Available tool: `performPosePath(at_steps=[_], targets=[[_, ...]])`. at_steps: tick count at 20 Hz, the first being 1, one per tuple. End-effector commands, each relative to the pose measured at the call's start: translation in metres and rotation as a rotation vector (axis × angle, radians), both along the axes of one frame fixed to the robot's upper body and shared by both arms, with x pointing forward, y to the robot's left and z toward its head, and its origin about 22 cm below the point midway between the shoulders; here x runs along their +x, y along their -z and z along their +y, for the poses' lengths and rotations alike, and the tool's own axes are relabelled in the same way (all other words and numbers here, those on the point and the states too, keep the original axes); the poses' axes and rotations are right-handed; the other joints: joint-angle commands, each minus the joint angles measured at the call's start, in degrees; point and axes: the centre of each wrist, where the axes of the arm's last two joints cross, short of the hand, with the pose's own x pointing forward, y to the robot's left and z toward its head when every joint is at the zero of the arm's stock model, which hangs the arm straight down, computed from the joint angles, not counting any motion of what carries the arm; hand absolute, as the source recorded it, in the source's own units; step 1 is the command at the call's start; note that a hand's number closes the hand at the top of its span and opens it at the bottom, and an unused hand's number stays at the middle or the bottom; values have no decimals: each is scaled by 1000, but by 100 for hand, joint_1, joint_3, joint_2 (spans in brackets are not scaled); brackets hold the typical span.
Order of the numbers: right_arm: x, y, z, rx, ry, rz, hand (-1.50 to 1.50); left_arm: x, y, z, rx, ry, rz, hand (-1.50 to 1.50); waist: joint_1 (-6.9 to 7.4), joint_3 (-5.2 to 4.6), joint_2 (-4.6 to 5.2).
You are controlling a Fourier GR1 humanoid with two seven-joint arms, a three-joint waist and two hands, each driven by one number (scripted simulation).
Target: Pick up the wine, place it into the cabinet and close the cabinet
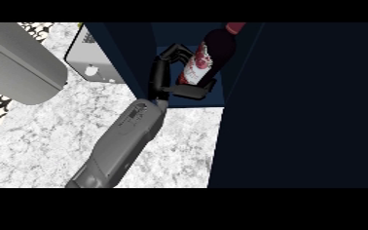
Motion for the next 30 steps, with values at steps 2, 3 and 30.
performPosePath(at_steps=[2, 3, 30], targets=[[-22, 8, 3, 34, -66, -13, -150, -2, 29, 7, 83, -31, 15, 150, -25, -1, 5], [-12, -6, -8, 24, -95, -23, -150, 12, 18, 5, 81, -40, 24, 150, -125, -1, 31], [-8, -6, 4, 17, -119, -29, -150, 43, 28, 40, -29, -154, 46, 150, -188, -7, 84]])
